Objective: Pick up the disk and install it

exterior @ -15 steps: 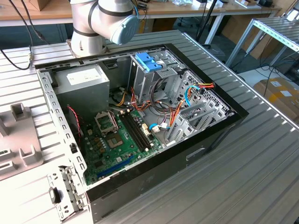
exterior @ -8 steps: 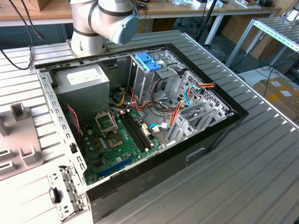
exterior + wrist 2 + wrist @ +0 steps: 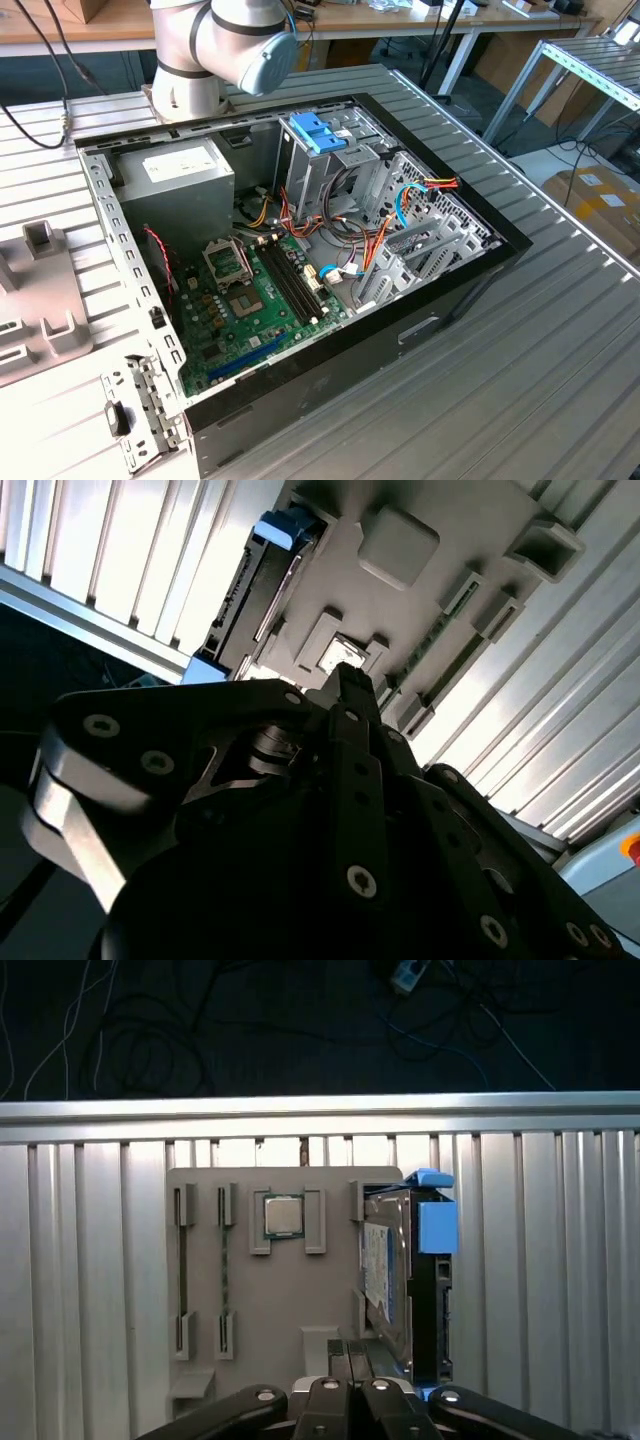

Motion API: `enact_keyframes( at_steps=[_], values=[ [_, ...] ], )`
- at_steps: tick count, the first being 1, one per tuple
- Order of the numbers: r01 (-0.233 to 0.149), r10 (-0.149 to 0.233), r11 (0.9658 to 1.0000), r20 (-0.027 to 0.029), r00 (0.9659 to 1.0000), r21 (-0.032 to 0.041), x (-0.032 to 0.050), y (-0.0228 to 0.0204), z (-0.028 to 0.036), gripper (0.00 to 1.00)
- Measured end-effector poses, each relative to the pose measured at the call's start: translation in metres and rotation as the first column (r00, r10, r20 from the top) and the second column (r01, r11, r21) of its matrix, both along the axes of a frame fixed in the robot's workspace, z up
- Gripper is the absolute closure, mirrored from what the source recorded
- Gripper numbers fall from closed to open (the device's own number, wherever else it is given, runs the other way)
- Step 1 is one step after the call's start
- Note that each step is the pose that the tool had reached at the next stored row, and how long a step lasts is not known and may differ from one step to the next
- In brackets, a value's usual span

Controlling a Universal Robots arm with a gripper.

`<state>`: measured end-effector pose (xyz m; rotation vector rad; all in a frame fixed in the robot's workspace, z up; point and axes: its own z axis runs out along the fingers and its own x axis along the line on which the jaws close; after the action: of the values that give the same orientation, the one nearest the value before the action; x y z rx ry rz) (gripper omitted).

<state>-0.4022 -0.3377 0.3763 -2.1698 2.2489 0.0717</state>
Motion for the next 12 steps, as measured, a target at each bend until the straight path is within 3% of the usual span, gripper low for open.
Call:
enact_keyframes(
  at_steps=[1, 2, 10, 12],
  values=[
    [0.0, 0.0, 1.0, 0.0004, 1.0, 0.0095, 0.0, -0.0001, -0.0001, 0.89],
    [0.0, 0.0, 0.9999, 0.0005, 1.0, 0.0117, 0.0, 0.0, -0.0001, 0.89],
    [0.0, 0.0, 0.9999, 0.0004, 1.0, 0.0121, 0.0, 0.0, -0.0001, 0.89],
    [0.0, 0.0, 0.9999, 0.0004, 1.0, 0.0121, 0.0, 0.0, -0.0001, 0.83]
  ],
)
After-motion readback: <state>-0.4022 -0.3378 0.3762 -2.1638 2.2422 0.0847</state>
